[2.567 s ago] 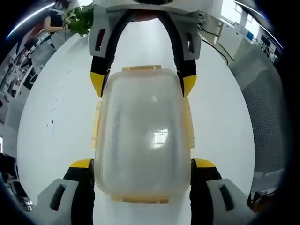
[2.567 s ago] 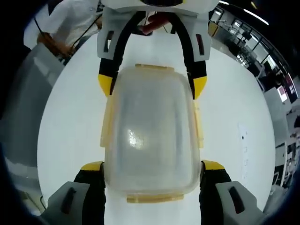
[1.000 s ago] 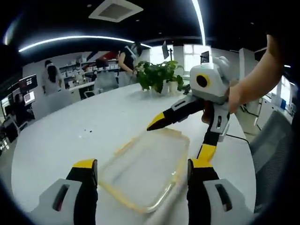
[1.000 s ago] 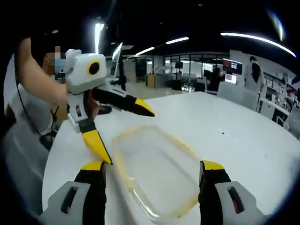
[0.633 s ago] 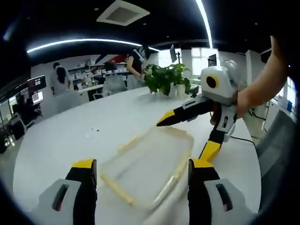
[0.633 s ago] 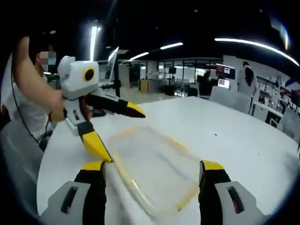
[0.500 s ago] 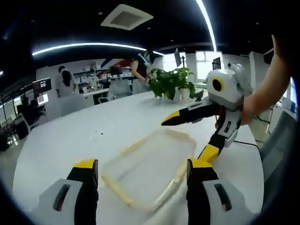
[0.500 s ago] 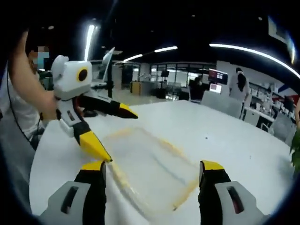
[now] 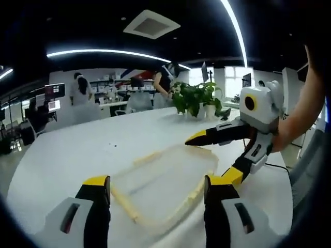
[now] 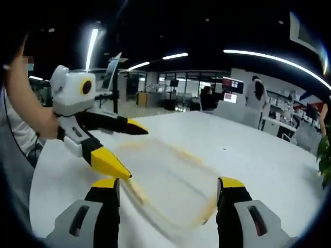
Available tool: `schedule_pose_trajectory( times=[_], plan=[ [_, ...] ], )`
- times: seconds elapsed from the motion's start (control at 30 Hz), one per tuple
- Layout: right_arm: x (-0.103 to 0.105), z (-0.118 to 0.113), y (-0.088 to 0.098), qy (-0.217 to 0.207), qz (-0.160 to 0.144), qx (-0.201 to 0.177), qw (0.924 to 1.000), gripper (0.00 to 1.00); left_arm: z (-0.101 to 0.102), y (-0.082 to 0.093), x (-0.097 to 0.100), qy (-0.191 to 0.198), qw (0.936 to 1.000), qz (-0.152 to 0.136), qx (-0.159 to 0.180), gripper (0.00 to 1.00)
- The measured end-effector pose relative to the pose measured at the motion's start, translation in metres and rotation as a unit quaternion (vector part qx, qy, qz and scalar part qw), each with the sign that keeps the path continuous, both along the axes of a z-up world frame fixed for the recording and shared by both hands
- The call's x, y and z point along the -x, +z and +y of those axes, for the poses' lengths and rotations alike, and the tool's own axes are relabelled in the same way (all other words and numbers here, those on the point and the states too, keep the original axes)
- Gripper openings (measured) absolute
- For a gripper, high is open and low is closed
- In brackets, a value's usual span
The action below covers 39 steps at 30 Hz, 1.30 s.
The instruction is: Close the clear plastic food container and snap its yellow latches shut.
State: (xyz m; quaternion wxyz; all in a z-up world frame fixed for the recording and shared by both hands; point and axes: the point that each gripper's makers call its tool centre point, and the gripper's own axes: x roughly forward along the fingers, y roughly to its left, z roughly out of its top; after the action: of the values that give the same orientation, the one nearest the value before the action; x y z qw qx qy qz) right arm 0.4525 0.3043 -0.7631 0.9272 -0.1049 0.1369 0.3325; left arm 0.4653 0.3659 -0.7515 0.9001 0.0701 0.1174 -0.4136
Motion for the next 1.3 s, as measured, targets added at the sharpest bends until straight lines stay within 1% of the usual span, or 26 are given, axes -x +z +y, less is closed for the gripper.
schedule_pose_trajectory(
  times=[0.07,0.1,0.13,0.27,0.33,0.4,0.57,0.63,0.8,0.83,0.87,1.1,1.17,1.2,1.3],
  plan=[
    [0.000,-0.003,0.002,-0.005,-0.002,-0.007,1.0000,0.78,-0.001,0.002,0.001,0.001,1.0000,0.002,0.008,0.73],
    [0.001,-0.004,0.002,-0.006,-0.002,-0.009,0.9999,0.80,-0.001,0.002,0.002,0.004,0.9998,0.011,0.017,0.72],
    [0.002,-0.005,0.001,-0.007,-0.001,-0.008,0.9999,0.80,-0.001,0.003,0.002,0.006,0.9998,0.008,0.018,0.73],
    [0.006,-0.009,0.002,-0.021,-0.001,-0.014,0.9997,0.80,0.005,0.002,0.003,0.021,0.9996,0.004,0.018,0.72],
    [0.009,-0.011,0.005,-0.027,-0.005,-0.017,0.9995,0.80,0.008,0.002,0.006,0.024,0.9996,0.004,0.016,0.72],
    [0.012,-0.012,0.009,-0.033,-0.009,-0.028,0.9990,0.82,0.010,0.003,0.010,0.024,0.9996,0.002,0.016,0.73],
    [0.020,-0.022,0.009,-0.052,-0.012,-0.029,0.9981,0.82,0.017,0.003,0.016,0.031,0.9994,0.002,0.016,0.73],
    [0.022,-0.025,0.008,-0.055,-0.008,-0.029,0.9981,0.82,0.020,0.003,0.018,0.036,0.9992,0.002,0.015,0.73],
    [0.036,-0.033,0.012,-0.064,-0.006,-0.026,0.9976,0.81,0.029,0.003,0.028,0.041,0.9990,0.008,0.017,0.72],
    [0.038,-0.035,0.013,-0.068,-0.002,-0.030,0.9972,0.81,0.030,0.004,0.030,0.045,0.9988,0.012,0.019,0.72],
    [0.041,-0.037,0.014,-0.076,0.003,-0.041,0.9963,0.80,0.031,0.004,0.032,0.047,0.9986,0.016,0.021,0.72],
    [0.054,-0.051,0.013,-0.102,0.006,-0.041,0.9939,0.80,0.034,0.006,0.044,0.051,0.9982,0.017,0.027,0.72],
    [0.058,-0.053,0.013,-0.104,0.010,-0.047,0.9934,0.80,0.036,0.004,0.046,0.051,0.9982,0.016,0.026,0.71],
    [0.061,-0.054,0.012,-0.106,0.012,-0.046,0.9932,0.79,0.038,0.002,0.048,0.052,0.9981,0.019,0.025,0.70],
    [0.066,-0.057,0.013,-0.106,0.010,-0.050,0.9930,0.78,0.042,0.002,0.053,0.057,0.9978,0.022,0.028,0.69]
  ],
)
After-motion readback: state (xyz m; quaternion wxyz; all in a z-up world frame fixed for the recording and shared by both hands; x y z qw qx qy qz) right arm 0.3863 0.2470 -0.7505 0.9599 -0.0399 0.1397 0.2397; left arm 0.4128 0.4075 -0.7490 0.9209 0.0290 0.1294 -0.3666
